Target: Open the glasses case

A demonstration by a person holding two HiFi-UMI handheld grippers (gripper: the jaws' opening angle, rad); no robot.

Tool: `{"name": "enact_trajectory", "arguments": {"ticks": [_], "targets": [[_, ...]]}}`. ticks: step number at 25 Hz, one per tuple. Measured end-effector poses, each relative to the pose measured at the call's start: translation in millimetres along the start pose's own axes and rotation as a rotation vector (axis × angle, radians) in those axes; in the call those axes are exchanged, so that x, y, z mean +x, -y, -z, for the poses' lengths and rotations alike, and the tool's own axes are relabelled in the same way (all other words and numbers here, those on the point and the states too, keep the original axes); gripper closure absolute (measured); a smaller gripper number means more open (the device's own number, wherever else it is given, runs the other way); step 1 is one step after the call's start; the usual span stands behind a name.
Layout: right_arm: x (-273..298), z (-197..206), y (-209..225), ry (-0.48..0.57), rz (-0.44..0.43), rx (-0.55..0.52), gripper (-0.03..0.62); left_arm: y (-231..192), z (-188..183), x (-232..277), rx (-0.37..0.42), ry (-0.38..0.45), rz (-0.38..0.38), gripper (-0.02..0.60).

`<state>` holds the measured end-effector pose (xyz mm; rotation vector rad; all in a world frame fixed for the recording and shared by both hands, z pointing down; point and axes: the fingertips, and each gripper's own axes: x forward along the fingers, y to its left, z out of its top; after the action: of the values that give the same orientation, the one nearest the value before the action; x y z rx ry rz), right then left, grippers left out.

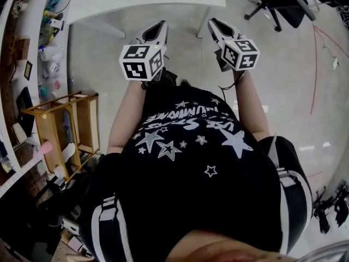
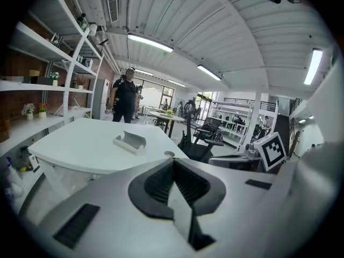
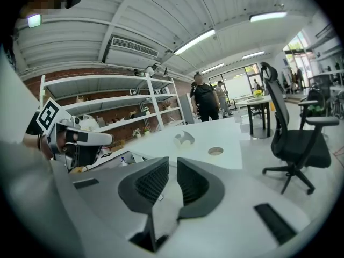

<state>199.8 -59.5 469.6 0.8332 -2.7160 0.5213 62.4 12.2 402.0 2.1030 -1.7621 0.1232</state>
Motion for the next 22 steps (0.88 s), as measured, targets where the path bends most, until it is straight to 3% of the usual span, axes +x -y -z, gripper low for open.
{"name": "enact_trajectory", "arguments": {"ticks": [10,22], "targets": [[12.0,13.2,-41.7,-0.022,-0.042,0.0,0.539,-17.3,11.7,-38.8,-0.032,0.016,-0.024,0.569],[-18.9,8.3,-140.3,0.027,0.026,-0.05,0.539,-33.4,15.4,-126.0,-0.044,0.069,0.07,0.569]]}}
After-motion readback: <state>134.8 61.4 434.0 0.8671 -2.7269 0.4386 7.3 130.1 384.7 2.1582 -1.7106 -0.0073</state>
